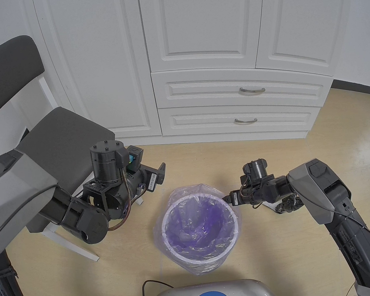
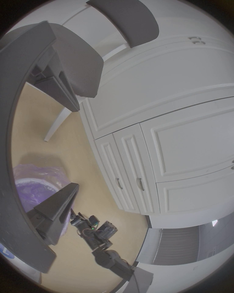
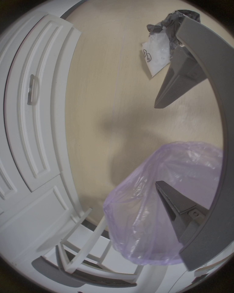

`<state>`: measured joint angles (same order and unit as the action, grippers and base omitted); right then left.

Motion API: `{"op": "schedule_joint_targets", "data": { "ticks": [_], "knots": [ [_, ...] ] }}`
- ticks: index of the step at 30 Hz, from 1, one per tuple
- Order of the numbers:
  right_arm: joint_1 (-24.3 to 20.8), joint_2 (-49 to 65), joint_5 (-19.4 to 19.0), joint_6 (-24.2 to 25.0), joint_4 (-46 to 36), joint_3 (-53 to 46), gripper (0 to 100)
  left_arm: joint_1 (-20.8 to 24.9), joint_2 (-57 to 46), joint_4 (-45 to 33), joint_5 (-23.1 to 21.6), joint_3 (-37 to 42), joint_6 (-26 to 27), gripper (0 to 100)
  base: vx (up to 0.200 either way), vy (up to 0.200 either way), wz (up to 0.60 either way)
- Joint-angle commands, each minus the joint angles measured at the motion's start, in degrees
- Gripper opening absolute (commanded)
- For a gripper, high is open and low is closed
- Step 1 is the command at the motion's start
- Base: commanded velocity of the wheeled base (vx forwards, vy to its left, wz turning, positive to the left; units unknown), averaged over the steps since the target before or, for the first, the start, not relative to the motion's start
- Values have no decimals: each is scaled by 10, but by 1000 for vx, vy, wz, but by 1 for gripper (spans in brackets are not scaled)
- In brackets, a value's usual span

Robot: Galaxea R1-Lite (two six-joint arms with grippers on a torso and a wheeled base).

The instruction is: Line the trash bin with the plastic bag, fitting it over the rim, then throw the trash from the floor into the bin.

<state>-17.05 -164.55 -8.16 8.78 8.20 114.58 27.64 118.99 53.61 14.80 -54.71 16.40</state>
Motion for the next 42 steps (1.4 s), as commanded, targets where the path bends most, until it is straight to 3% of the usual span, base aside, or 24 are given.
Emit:
{"op": "schedule_joint_targets", "data": {
  "ticks": [1, 10, 19, 21, 22, 23, 24, 27, 31, 34, 35, 36, 39, 42],
  "knots": [
    [-15, -7, 0, 34, 28, 0, 100, 13, -2, 19, 2, 4, 1, 100, 0, 0, 0],
    [-29, -29, 0, 66, 137, 0, 100, 21, -14, 48, 1, 13, -3, 100, 0, 0, 0],
    [-16, -13, 9, 68, 125, 0, 100, 38, -15, 71, 1, 37, -5, 100, 0, 0, 0],
    [-15, 3, 29, 70, 121, 0, 100, 44, -14, 73, 1, 42, -6, 100, 0, 0, 0],
    [-18, 33, 73, 78, 125, -13, 100, 47, -15, 87, 2, 58, -8, 100, 0, 0, 0],
    [-18, 39, 81, 79, 127, -21, 100, 47, -15, 90, 2, 63, -9, 100, 0, 0, 0],
    [-22, 81, 113, 80, 137, -72, 100, 47, -17, 114, 5, 94, -11, 100, 0, 0, 0],
    [-25, 151, 136, 75, 167, -164, 100, 44, -13, 159, 4, 138, -11, 100, 0, 0, 0],
    [-27, 274, 139, 50, 286, -361, 100, 30, 7, 211, 4, 156, -12, 100, 0, 0, 0],
    [-27, 339, 141, 19, 389, -488, 100, 28, -3, 213, 4, 163, -21, 100, 0, 0, 0],
    [-27, 339, 141, 19, 389, -488, 100, 28, -3, 213, 4, 163, -21, 100, 0, 0, 0],
    [-28, 378, 142, 0, 453, -567, 100, 31, -18, 214, 4, 175, -38, 100, 0, 0, 0],
    [-27, 432, 143, -29, 542, -664, 100, 33, -44, 214, 2, 203, -51, 100, 0, 0, 0],
    [-20, 500, 162, -71, 571, -748, 100, 34, -71, 214, 1, 232, -68, 100, 0, 0, 0]
  ]
}}
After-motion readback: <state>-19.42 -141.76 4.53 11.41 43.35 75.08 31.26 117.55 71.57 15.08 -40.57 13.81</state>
